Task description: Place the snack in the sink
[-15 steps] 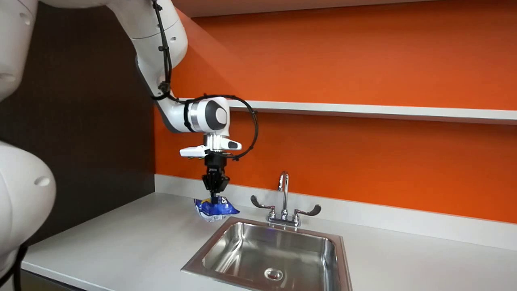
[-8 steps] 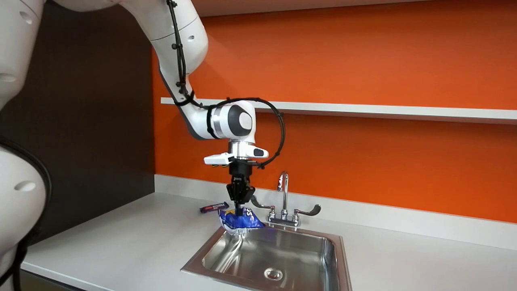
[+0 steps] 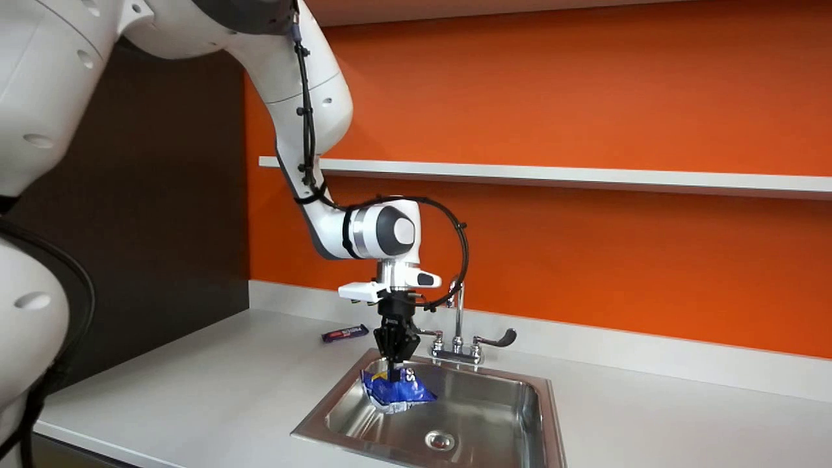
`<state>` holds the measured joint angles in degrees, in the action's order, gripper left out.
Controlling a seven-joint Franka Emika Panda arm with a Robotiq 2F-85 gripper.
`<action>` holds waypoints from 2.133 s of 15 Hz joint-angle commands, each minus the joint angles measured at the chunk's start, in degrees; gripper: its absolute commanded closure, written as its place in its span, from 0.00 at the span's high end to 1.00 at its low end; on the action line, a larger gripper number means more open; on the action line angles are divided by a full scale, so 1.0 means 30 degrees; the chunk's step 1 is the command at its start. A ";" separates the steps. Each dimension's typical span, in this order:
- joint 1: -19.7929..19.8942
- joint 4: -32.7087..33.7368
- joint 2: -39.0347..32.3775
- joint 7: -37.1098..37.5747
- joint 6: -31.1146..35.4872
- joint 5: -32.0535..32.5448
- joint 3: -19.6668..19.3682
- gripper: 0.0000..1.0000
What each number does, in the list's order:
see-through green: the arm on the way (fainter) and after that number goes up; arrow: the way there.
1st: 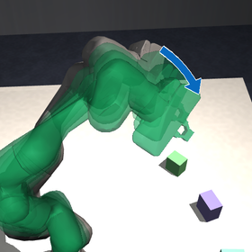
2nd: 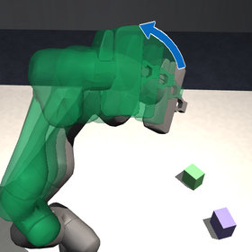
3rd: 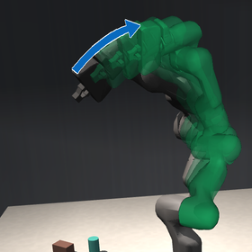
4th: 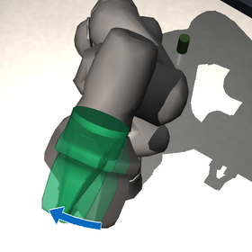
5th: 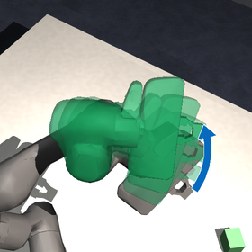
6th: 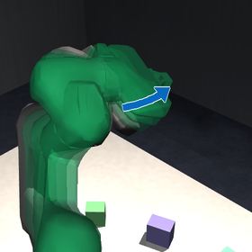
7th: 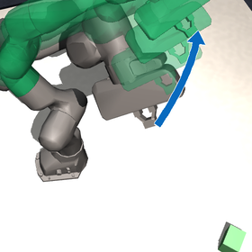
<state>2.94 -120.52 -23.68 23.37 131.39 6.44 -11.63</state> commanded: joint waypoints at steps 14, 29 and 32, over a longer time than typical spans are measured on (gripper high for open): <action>0.0003 0.0933 -0.4332 -0.0728 0.4634 -0.0645 0.0113 0.00; -0.0087 -0.1013 -0.1925 -0.1670 0.4232 -0.0763 -0.0003 0.87; 0.0334 -0.2716 -0.0071 -0.3199 0.3842 -0.0918 0.0410 1.00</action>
<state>2.69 -122.34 -31.14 18.82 144.79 4.86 -11.62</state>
